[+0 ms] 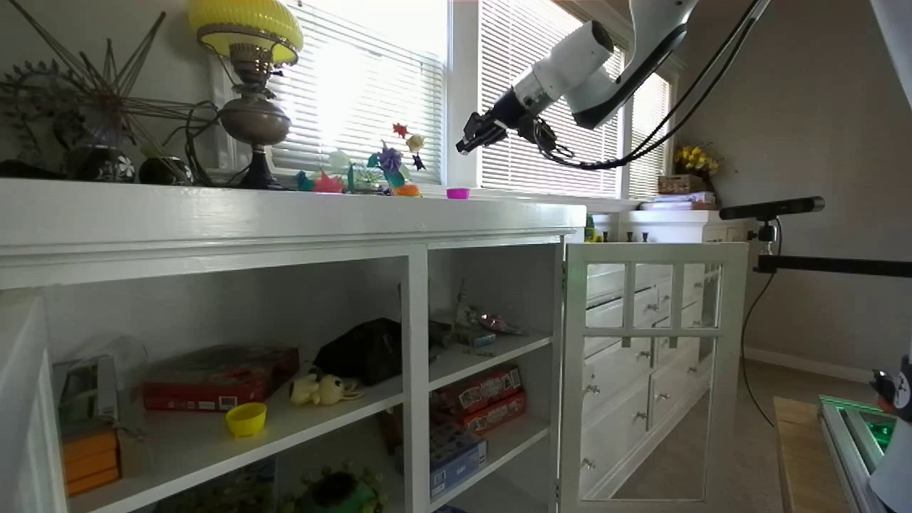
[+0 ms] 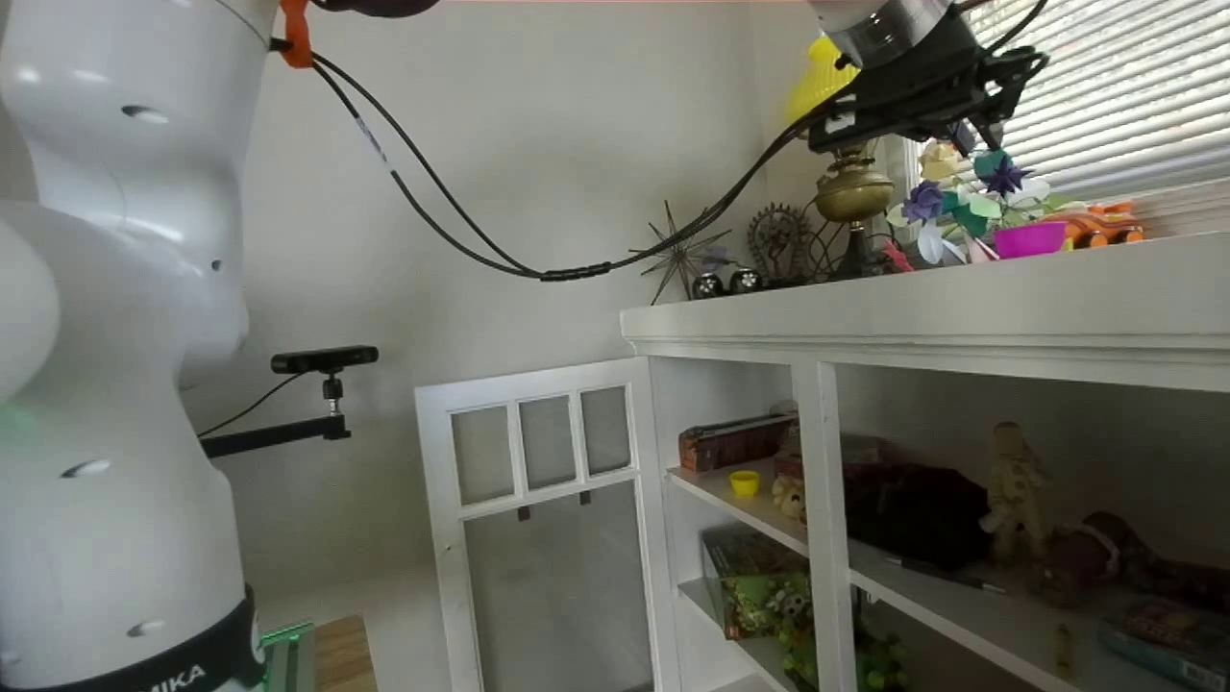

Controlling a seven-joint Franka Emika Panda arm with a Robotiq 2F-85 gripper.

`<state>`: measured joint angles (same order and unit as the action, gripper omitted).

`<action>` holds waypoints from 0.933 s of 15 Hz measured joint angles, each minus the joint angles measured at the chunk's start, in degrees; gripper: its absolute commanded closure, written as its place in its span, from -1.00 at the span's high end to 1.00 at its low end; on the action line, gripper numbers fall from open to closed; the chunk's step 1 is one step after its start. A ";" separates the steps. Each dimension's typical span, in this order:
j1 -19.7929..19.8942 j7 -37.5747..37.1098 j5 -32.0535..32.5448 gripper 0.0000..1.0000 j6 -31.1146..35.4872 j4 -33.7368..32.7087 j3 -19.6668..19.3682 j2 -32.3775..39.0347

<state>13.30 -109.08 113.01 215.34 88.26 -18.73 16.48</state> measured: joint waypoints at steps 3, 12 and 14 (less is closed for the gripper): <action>-0.44 -0.36 0.03 -0.56 -2.18 1.34 -0.02 -0.86; -0.58 -0.62 0.05 -0.56 -2.43 1.75 -0.08 -1.17; -0.59 -0.62 0.05 -0.56 -2.43 1.75 -0.08 -1.17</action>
<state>12.71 -109.70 113.06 212.91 90.01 -18.81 15.31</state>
